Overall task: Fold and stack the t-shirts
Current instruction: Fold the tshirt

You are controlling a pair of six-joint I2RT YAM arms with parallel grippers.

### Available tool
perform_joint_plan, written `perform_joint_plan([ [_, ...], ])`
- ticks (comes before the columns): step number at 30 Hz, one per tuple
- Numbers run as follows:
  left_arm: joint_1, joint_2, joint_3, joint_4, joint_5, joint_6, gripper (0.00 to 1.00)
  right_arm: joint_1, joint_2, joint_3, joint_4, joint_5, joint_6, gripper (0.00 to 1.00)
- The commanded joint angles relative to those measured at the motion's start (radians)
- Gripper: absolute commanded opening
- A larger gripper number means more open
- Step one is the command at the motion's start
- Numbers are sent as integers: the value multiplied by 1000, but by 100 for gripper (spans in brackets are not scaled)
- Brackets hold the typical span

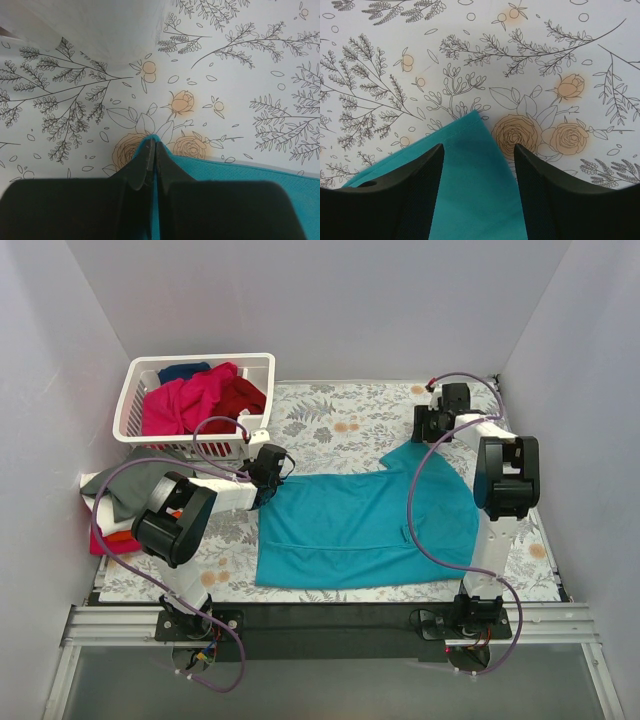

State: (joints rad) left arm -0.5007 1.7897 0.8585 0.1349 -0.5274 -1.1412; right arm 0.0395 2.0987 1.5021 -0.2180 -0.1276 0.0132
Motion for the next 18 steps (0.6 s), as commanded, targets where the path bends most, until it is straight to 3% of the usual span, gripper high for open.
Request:
perform_joint_plan([
  [1, 2, -10, 2, -23, 21, 11, 0, -1, 21, 49, 6, -32, -42, 52],
  [10, 4, -15, 4, -32, 23, 17, 0, -4, 75, 73, 6, -46, -62, 48],
  [18, 4, -16, 7, -37, 27, 18, 0, -3, 80, 37, 6, -67, -68, 29],
])
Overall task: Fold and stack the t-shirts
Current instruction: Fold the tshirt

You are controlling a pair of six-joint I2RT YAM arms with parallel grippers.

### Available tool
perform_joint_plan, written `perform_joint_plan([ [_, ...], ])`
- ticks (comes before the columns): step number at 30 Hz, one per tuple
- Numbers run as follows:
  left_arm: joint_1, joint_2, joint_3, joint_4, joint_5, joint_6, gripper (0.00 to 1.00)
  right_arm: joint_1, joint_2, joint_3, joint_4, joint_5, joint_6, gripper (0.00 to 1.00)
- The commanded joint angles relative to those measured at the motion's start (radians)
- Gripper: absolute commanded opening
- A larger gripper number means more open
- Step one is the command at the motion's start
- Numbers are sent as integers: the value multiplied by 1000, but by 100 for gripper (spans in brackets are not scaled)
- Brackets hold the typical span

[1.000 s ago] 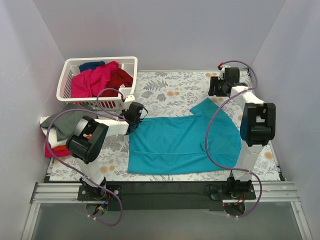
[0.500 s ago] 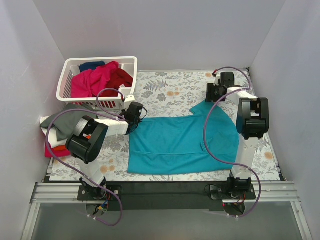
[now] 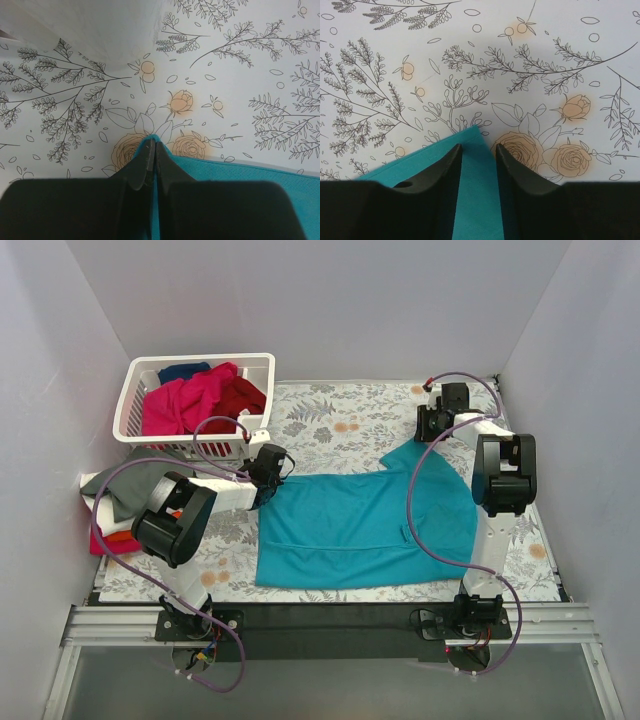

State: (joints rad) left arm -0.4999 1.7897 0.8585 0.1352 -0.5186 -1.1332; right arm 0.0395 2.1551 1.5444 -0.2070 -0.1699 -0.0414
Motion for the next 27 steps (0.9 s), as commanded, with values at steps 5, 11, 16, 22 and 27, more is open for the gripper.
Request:
perform_joint_plan([
  [5, 1, -6, 16, -39, 19, 12, 0, -3, 18, -30, -8, -66, -17, 13],
  [11, 1, 10, 39, -46, 20, 12, 0, -3, -1, -32, -6, -103, -12, 1],
  [16, 3, -30, 36, -37, 6, 10, 0, -3, -96, -79, 17, -125, 11, 1],
  [22, 1, -122, -10, 12, 26, 16, 0, 3, -308, -222, 61, -148, 34, 1],
  [27, 3, -205, -68, 38, 43, -5, 0, 16, -486, -369, 84, -135, 67, 1],
])
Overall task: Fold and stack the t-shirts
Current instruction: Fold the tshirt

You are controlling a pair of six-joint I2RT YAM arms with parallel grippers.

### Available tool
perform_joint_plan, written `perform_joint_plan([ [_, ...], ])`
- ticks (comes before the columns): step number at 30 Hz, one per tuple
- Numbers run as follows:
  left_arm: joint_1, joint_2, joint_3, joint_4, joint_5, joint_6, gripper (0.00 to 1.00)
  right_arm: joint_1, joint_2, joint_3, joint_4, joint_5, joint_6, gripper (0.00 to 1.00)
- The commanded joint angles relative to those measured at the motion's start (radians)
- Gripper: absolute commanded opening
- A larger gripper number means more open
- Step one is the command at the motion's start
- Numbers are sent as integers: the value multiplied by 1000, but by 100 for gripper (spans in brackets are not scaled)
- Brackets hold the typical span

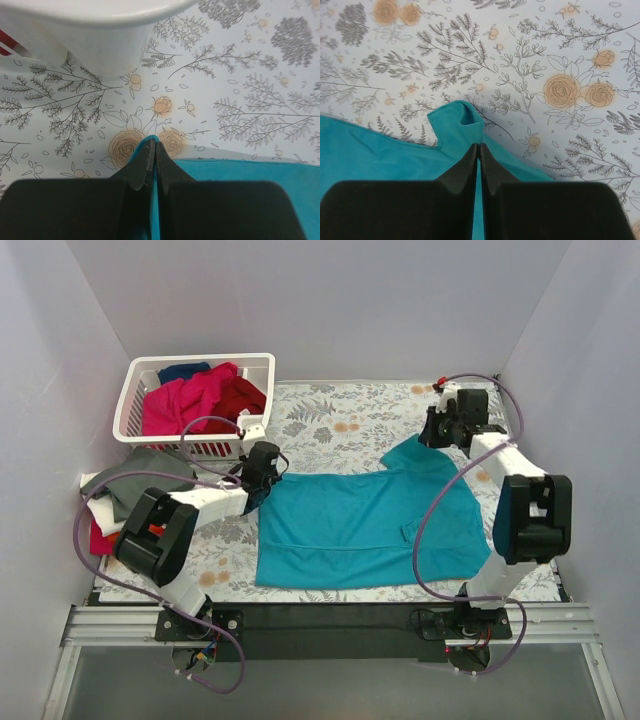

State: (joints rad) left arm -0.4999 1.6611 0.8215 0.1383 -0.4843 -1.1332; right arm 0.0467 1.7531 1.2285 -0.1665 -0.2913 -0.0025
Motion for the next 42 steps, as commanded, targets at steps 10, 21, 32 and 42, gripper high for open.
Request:
perform_joint_plan([
  [10, 3, -213, -173, 66, 55, -57, 0, 54, -372, -322, 7, 35, 81, 1],
  [21, -2, -440, -324, 35, 105, -109, 0, 90, -667, -408, -194, 136, 90, 1],
  [32, -19, -586, -423, -34, 151, -135, 0, 93, -862, -434, -346, 190, 107, 1],
  [42, -80, -708, -487, -81, 181, -149, 0, 94, -972, -396, -445, 221, 127, 1],
])
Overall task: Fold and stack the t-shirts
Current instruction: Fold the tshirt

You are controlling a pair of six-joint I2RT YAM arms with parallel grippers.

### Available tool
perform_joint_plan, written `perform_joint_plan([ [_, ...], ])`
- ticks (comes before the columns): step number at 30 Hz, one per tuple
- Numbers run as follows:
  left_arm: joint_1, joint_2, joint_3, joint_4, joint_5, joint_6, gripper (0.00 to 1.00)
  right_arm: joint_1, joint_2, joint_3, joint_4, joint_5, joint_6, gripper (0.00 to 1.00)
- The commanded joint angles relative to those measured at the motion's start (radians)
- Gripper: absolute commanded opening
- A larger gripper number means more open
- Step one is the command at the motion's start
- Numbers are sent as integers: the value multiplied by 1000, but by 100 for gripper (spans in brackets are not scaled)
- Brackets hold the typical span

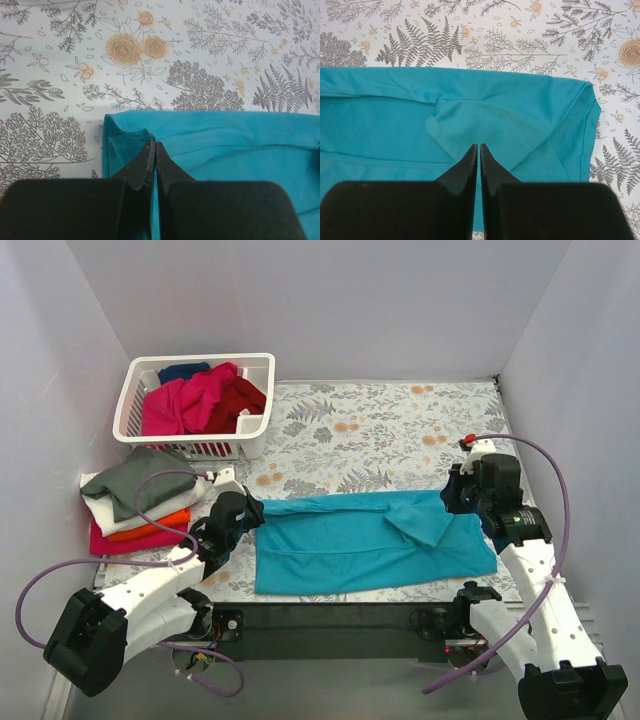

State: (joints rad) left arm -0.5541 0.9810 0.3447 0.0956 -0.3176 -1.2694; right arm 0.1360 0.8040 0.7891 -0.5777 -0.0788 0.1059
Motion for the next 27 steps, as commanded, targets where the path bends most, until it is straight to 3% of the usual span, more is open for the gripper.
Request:
perform_joint_plan([
  [1, -33, -31, -10, -51, 12, -19, 0, 5, -32, 45, -40, 2, 20, 1],
  [7, -75, -100, -16, -142, 9, -82, 0, 5, -54, 64, -79, 5, 17, 1],
  [12, -78, -101, -13, -184, 8, -111, 0, 23, 67, 30, -67, -125, 17, 3],
  [15, -78, -93, -15, -194, 12, -123, 0, 43, 86, -27, -28, -56, 64, 21],
  [20, -79, -85, -13, -189, 31, -131, 0, 79, 116, -120, 2, -4, 126, 38],
  [27, -79, -81, -16, -188, 31, -127, 0, 192, 182, -156, 97, 36, 192, 47],
])
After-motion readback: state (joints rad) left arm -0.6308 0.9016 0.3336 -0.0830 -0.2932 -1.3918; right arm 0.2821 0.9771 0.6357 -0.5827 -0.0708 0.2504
